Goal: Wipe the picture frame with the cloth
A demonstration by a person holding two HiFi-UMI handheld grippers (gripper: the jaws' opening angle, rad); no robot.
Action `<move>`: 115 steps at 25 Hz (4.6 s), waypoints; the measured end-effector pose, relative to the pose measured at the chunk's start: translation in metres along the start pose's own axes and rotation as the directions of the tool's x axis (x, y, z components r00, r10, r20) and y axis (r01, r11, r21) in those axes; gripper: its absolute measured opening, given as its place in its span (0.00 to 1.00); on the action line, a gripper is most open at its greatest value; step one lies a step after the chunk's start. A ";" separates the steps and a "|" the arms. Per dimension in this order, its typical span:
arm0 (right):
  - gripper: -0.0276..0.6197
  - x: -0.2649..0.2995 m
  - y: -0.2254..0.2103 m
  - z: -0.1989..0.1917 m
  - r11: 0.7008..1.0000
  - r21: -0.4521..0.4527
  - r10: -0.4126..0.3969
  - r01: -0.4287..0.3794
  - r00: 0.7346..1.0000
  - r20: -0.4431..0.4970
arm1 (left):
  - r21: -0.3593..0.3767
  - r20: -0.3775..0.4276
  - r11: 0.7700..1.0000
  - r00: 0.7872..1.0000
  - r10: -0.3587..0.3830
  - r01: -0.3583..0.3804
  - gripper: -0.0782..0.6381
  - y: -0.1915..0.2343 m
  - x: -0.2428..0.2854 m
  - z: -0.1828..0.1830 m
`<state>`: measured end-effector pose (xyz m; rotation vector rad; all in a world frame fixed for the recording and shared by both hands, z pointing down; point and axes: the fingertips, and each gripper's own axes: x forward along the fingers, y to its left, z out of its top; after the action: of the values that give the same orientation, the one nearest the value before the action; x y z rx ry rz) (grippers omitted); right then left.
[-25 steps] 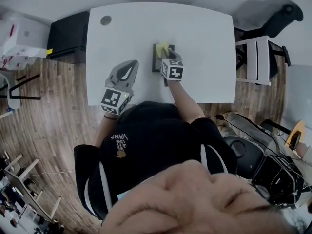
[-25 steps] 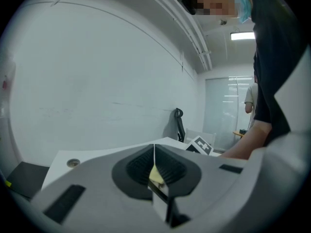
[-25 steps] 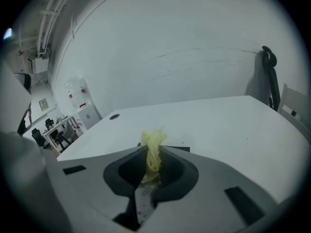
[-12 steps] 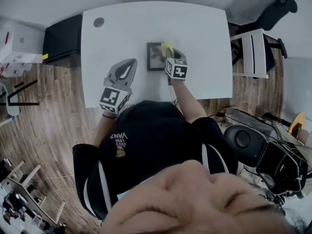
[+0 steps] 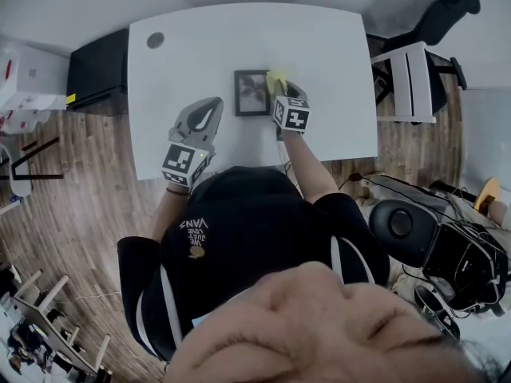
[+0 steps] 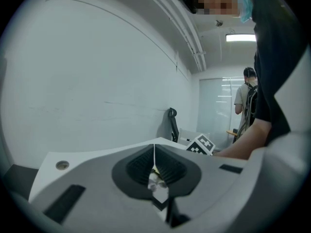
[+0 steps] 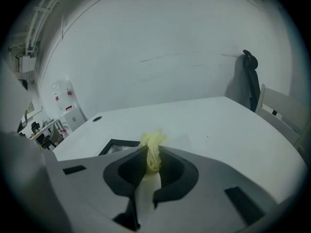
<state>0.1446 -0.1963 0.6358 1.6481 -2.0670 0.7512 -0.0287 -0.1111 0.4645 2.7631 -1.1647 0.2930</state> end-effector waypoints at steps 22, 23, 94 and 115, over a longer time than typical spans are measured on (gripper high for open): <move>0.12 -0.003 0.119 -0.002 0.974 -0.022 0.227 -0.227 0.973 0.026 | -0.025 -0.007 0.999 0.999 0.040 -0.040 0.13 0.022 -0.026 -0.007; 0.12 -0.001 0.122 -0.003 0.973 -0.025 0.229 -0.228 0.973 0.023 | -0.027 -0.007 0.999 0.999 0.044 -0.044 0.13 0.025 -0.028 -0.007; 0.12 -0.009 0.130 -0.034 0.984 0.014 0.178 -0.178 0.984 0.023 | -0.070 -0.023 0.997 0.999 0.023 -0.024 0.13 0.024 -0.046 -0.028; 0.12 -0.026 0.048 -0.041 0.999 0.032 0.011 -0.011 1.000 0.021 | -0.077 -0.010 0.996 0.999 -0.053 0.053 0.13 0.010 -0.017 -0.021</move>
<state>0.1031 -0.1432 0.6440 1.6696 -2.0906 0.7776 -0.0506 -0.1022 0.4817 2.7169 -1.0746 0.2529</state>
